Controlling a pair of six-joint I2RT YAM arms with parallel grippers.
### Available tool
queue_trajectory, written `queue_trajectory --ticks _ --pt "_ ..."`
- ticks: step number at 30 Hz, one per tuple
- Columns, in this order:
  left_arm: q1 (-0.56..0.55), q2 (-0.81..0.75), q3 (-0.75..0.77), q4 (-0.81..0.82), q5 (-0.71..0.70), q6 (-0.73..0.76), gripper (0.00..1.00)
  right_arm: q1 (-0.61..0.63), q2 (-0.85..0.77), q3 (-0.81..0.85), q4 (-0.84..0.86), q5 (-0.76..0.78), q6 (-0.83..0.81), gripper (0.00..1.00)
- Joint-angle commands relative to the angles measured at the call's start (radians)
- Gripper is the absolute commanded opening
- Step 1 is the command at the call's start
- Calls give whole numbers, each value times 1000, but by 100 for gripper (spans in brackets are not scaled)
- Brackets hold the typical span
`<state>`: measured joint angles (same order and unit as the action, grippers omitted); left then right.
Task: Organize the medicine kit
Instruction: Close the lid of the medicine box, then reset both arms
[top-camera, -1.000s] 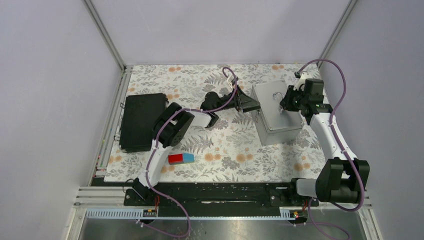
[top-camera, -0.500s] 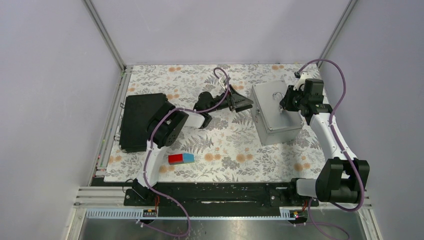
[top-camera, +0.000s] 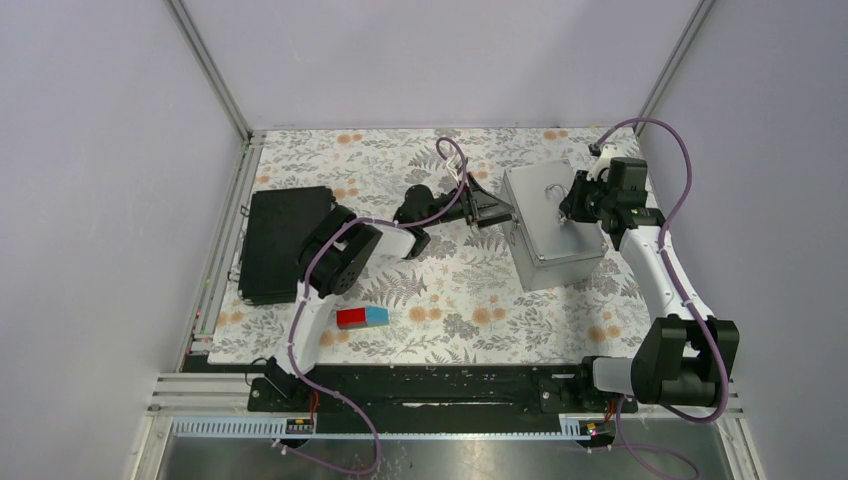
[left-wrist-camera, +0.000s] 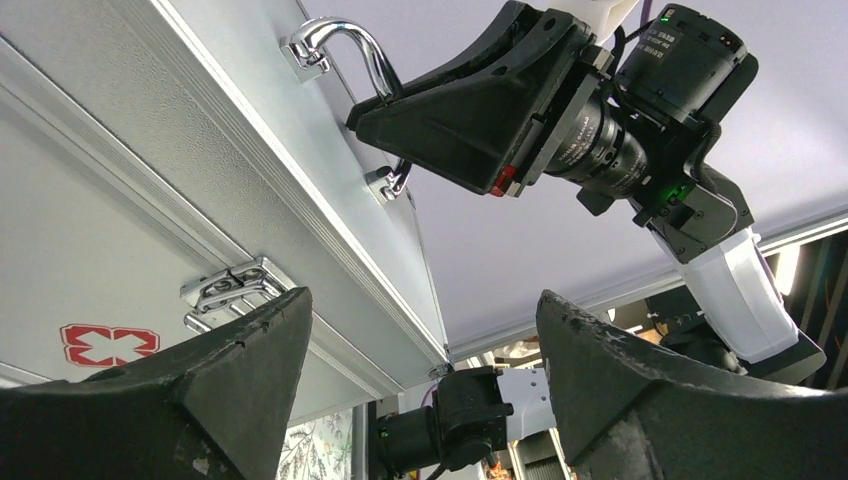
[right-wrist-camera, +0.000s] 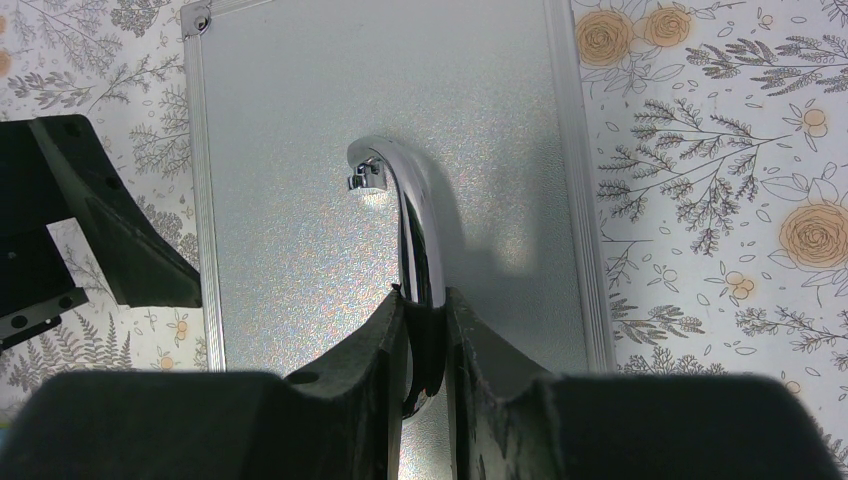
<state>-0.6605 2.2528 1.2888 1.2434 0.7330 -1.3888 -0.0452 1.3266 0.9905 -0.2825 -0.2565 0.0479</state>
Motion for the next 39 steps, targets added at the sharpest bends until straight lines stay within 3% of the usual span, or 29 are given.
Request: queue_trajectory --ticks 1,14,15,21,24,25,29,33,37,39 --pt "-13 29 50 18 -23 25 81 18 99 -108 -284 14 -42 13" --pt "-34 102 136 -35 -20 57 80 19 96 -96 -293 16 -43 14" --pt "-31 89 128 -35 -13 60 80 19 94 -87 -300 16 -43 18" --pt "54 -72 35 -145 61 134 81 19 37 53 -349 52 -99 69" --pt "118 -166 -7 -273 96 242 81 19 16 134 -364 81 -104 97" --pt "137 -195 -17 -326 102 290 81 18 13 158 -365 91 -103 99" --pt "196 -332 -6 -638 88 572 83 19 6 247 -356 72 -104 100" --pt "247 -462 84 -1006 -29 879 85 19 0 331 -331 68 -92 100" --pt "307 -524 247 -1363 -214 1068 89 19 12 450 -348 279 46 100" --pt "340 -555 288 -1443 -294 1123 99 19 16 495 -347 356 80 100"
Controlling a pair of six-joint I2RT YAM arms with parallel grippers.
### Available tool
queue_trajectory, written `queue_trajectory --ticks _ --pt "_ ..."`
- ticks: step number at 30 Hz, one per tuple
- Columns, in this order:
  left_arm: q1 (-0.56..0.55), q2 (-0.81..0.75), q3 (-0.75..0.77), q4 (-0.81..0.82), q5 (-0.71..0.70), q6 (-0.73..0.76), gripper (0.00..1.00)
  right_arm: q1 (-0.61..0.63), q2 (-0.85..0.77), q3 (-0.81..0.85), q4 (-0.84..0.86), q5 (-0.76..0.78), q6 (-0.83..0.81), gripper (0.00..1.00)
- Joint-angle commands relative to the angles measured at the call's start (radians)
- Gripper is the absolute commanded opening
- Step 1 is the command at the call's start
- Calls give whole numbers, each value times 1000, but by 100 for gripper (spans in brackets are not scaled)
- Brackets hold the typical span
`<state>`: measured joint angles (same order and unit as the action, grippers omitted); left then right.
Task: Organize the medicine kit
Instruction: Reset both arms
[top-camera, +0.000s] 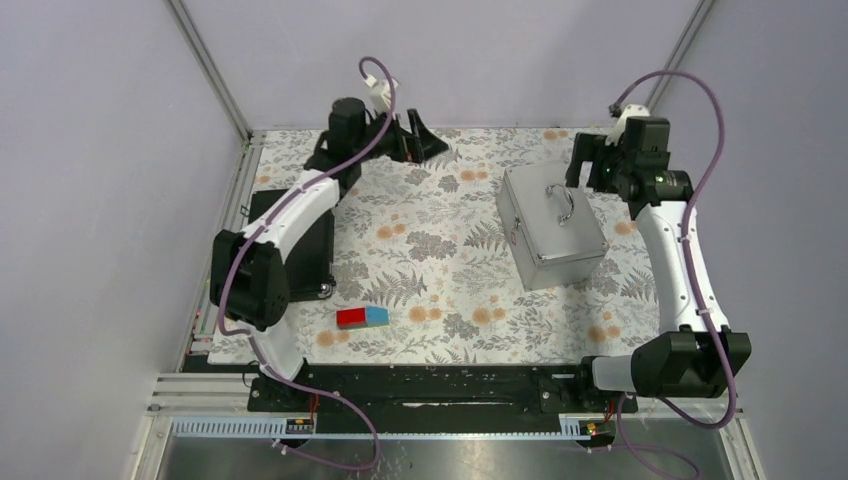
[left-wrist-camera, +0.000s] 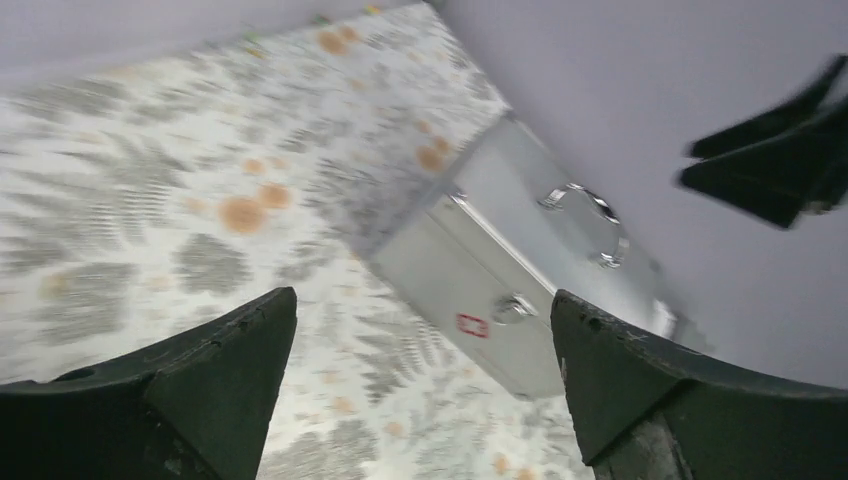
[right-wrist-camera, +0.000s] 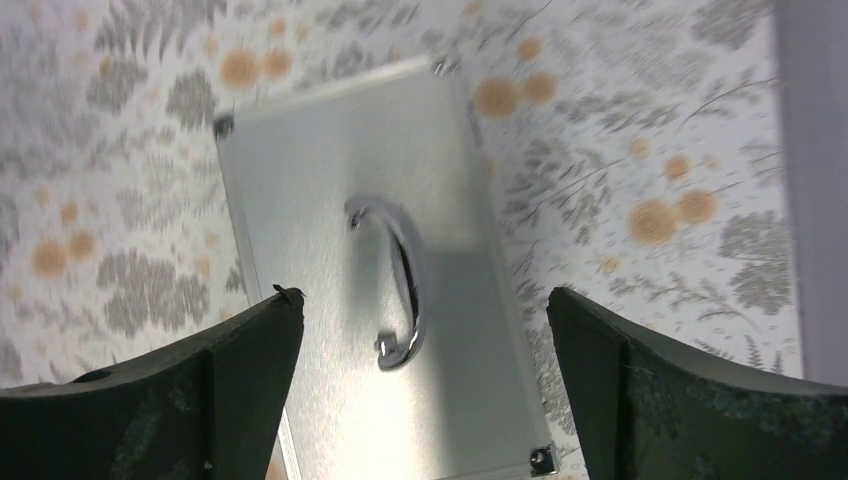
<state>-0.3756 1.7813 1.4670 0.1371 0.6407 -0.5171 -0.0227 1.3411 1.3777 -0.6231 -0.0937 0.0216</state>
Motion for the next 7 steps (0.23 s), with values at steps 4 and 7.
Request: queue_trajectory --ticks 4,7 --pt "109 -156 103 -358 -359 293 99 -3 6 145 44 254 130 100" --pt "110 -177 94 -366 -418 331 99 2 31 166 69 221 149 100"
